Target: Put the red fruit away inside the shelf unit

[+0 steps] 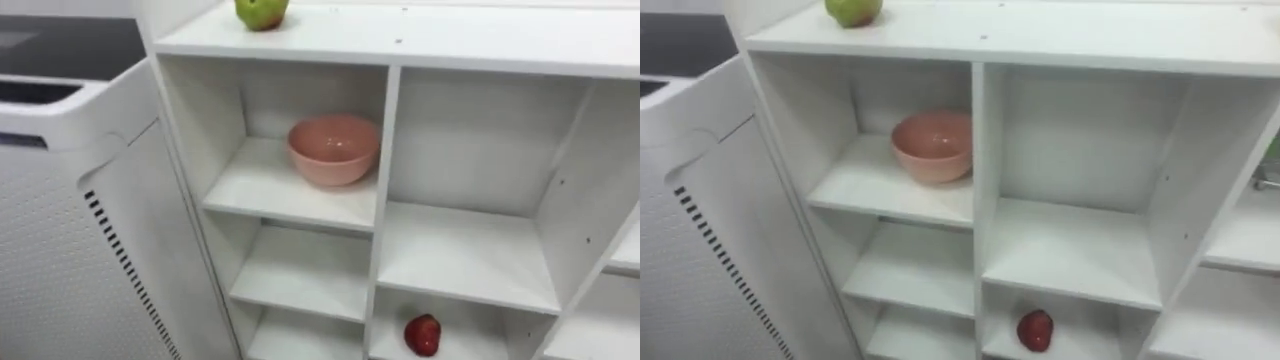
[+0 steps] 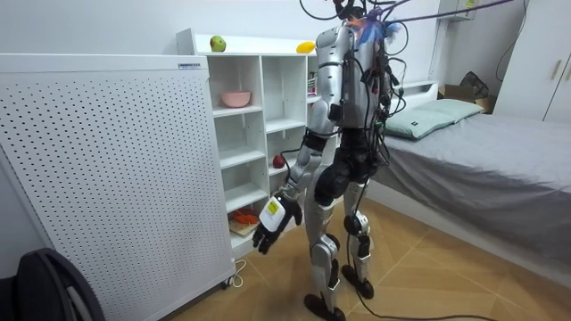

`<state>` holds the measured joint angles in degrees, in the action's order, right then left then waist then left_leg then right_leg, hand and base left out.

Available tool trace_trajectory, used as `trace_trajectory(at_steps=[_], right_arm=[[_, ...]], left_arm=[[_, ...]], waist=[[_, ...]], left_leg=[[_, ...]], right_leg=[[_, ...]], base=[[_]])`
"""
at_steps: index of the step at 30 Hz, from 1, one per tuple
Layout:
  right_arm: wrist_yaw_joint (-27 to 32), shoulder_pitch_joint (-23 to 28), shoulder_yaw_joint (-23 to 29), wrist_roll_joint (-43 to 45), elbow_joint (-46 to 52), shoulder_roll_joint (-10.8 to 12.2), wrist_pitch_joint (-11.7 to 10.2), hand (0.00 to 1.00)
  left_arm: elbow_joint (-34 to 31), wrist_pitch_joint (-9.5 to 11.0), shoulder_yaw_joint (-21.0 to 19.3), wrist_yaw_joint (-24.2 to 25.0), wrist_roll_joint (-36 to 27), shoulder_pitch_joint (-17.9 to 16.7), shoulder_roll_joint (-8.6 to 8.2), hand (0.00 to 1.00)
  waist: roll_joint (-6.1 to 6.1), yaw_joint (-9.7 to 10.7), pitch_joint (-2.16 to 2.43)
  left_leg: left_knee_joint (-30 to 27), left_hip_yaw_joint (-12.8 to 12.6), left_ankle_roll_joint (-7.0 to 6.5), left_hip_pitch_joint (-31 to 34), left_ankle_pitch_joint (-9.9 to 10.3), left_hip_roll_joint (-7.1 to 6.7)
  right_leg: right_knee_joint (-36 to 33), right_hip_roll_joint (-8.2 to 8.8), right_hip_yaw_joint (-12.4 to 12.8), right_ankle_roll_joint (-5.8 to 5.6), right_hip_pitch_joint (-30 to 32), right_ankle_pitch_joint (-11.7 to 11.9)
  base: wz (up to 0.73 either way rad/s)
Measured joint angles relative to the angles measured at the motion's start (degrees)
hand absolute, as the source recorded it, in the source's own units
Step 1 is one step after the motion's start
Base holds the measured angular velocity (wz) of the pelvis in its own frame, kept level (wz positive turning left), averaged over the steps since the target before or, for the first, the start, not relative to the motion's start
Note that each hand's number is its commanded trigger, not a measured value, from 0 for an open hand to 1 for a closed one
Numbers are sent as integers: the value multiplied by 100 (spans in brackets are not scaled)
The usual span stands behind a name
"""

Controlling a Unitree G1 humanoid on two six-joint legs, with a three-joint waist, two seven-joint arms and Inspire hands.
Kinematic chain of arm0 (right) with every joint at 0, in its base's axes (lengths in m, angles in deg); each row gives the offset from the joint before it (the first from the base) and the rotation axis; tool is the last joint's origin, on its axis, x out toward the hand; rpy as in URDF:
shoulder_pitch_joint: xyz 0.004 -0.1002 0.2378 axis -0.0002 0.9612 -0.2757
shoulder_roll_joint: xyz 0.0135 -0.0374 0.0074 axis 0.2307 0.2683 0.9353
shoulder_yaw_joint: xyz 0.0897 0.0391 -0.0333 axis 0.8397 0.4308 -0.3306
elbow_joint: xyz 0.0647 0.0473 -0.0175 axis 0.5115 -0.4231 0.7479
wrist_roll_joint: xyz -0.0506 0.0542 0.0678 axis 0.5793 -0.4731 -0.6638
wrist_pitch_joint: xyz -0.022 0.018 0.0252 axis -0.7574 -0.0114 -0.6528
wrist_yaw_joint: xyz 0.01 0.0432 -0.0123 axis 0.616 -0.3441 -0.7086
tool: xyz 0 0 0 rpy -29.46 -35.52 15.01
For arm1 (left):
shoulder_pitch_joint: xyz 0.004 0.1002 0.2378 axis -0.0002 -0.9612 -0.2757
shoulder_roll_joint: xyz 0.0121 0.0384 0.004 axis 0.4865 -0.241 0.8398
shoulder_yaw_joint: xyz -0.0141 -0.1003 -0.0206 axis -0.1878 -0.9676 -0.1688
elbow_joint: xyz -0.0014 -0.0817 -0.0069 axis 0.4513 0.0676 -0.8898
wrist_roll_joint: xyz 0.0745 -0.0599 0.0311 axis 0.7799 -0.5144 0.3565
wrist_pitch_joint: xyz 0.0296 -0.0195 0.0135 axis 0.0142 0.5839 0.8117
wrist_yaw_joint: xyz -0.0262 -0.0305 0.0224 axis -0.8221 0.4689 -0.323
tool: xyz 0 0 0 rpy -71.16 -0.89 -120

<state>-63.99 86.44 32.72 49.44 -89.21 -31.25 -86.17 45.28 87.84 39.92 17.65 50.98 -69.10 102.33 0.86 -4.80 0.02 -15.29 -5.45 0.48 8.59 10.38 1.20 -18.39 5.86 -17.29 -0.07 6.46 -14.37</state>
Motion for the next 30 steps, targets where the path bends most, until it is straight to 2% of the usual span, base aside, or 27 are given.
trace_trajectory(at_steps=[3,5,9,12,14,18,22,25,30], right_arm=[[153,173,519,81,-85,200,-8,0],[273,356,723,36,-94,308,-13,0],[298,522,899,-100,-107,444,9,0],[264,510,939,-222,-282,563,14,0],[219,509,1113,-228,-383,653,68,0],[85,369,1138,-317,-754,704,199,0],[-183,316,1349,-559,-932,750,365,0],[-319,283,1486,-636,-1024,754,484,0],[-505,250,1587,-638,-1032,758,566,0]], left_arm=[[-278,75,-279,-215,250,-289,-126,0],[-384,84,-433,-335,369,-463,-227,0],[-371,69,-664,-441,366,-572,-377,0],[-371,64,-708,-461,399,-510,-446,0],[-348,63,-923,-458,474,-493,-566,0],[-208,52,-997,-444,508,-452,-676,0],[-121,-76,-1094,-408,635,-532,-775,0],[-12,-176,-1196,-301,747,-541,-788,0],[-15,-200,-1378,-201,749,-533,-842,0]], waist=[[-15,117,3],[-14,162,7],[-32,189,8],[-35,304,13],[-61,321,-2],[-82,345,1],[-80,451,3],[-65,466,-3],[-51,469,-3]], left_leg=[[228,-53,8,-387,-4,-8],[435,-140,11,-722,-3,-11],[598,-250,24,-1011,5,-12],[606,-269,24,-1126,6,-15],[611,-300,27,-1256,9,-16],[652,-379,27,-1422,9,-10],[686,-385,32,-1501,17,2],[691,-388,37,-1525,21,12],[682,-387,37,-1541,21,11]], right_leg=[[230,-40,9,-37,-333,25],[408,-97,149,-70,-591,49],[492,-121,248,-83,-793,54],[532,-132,335,-87,-891,57],[585,-145,398,-97,-1019,70],[575,-154,485,-98,-1114,69],[559,-184,591,-99,-1146,68],[535,-198,630,-92,-1146,72],[493,-194,645,-91,-1146,71]], base=[[-8],[-20],[-18],[-6],[-13],[-12],[-4],[-5],[0]])
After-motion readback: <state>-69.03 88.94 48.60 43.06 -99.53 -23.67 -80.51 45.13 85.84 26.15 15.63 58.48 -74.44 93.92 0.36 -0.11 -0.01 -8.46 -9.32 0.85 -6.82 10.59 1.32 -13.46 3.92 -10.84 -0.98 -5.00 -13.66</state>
